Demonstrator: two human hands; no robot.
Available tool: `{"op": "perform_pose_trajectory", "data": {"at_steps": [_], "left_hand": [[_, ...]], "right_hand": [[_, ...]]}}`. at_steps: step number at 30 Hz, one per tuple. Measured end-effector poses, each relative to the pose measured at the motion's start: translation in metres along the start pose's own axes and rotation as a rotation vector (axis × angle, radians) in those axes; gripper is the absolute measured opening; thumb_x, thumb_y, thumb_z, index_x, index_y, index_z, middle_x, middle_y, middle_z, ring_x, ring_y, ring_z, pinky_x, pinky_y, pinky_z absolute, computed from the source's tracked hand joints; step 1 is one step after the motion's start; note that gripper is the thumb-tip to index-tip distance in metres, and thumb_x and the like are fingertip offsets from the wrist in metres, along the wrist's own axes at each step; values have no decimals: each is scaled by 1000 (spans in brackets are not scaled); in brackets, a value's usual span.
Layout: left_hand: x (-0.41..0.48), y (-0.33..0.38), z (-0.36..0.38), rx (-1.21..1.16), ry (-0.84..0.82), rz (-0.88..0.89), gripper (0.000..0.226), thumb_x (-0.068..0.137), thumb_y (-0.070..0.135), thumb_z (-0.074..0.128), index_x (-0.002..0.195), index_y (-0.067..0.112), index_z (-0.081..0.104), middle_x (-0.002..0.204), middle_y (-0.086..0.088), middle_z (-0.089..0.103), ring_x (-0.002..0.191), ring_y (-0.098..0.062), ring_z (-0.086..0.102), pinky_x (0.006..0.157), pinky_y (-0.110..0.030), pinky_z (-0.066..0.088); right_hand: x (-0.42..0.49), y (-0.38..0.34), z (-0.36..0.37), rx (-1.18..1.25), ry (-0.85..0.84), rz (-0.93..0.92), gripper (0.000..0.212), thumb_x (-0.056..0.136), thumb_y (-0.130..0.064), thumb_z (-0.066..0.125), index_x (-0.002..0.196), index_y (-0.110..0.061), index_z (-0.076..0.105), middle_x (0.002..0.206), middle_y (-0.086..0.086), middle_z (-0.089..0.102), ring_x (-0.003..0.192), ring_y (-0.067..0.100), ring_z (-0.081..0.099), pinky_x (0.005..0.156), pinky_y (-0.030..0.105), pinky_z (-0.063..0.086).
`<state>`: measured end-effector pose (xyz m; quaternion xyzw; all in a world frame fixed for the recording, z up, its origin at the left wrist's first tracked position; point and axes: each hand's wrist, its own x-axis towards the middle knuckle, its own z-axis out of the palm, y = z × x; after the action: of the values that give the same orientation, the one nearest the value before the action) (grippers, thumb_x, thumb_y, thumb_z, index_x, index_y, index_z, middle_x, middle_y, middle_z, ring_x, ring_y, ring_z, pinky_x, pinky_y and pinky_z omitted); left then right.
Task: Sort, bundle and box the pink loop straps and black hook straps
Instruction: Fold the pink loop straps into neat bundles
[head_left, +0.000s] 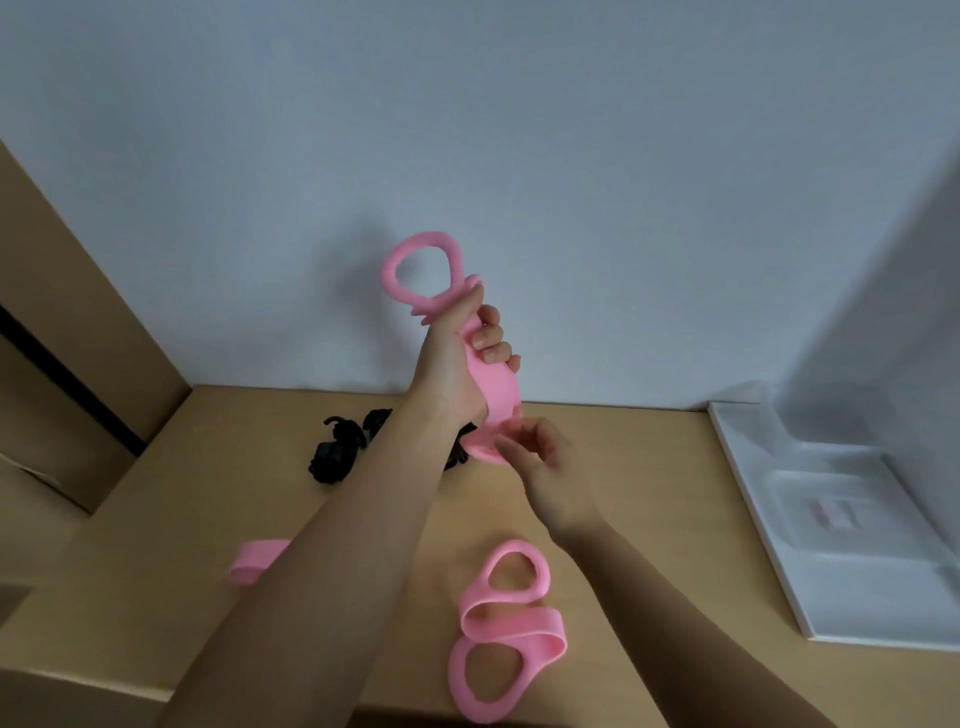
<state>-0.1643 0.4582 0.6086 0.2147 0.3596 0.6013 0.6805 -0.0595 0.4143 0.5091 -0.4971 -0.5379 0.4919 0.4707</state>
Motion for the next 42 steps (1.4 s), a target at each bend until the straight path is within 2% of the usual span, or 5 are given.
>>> {"op": "perform_pose_trajectory", "data": {"at_steps": [7, 20, 29, 34, 42], "left_hand": [[-3, 14, 7, 42, -31, 58, 41, 94, 34, 49, 54, 28, 59, 48, 9, 29, 36, -7, 24, 54, -25, 25], [-10, 29, 3, 245, -72, 77, 49, 94, 32, 51, 48, 27, 64, 52, 6, 26, 38, -9, 27, 51, -25, 34], [-22, 22, 14, 341, -127, 99, 50, 95, 28, 48, 48, 26, 66, 58, 2, 36, 39, -11, 38, 56, -27, 37], [-30, 18, 22, 260, -144, 124, 21, 96, 25, 48, 79, 16, 58, 50, 0, 46, 43, -17, 50, 63, -31, 44], [-29, 13, 11, 263, -143, 96, 39, 94, 29, 48, 58, 26, 63, 47, 6, 29, 39, -9, 29, 54, -26, 37]], "right_hand": [[19, -14, 3, 66, -104, 66, 16, 86, -9, 61, 101, -10, 57, 102, 4, 65, 95, 14, 60, 77, 20, 44], [13, -16, -22, 113, -380, 94, 10, 91, -9, 59, 94, 0, 57, 78, 16, 61, 65, 33, 61, 64, 46, 56], [14, -6, -28, -10, -259, 52, 13, 91, -19, 60, 80, -13, 61, 71, -8, 55, 62, 7, 48, 62, 20, 39], [14, 3, -19, 158, -271, 128, 23, 88, -14, 63, 99, -1, 49, 86, 6, 62, 73, 17, 59, 75, 31, 47], [5, 19, -11, 247, -401, 250, 30, 79, -34, 69, 93, -10, 59, 89, 14, 59, 84, 27, 55, 80, 40, 45]]}}
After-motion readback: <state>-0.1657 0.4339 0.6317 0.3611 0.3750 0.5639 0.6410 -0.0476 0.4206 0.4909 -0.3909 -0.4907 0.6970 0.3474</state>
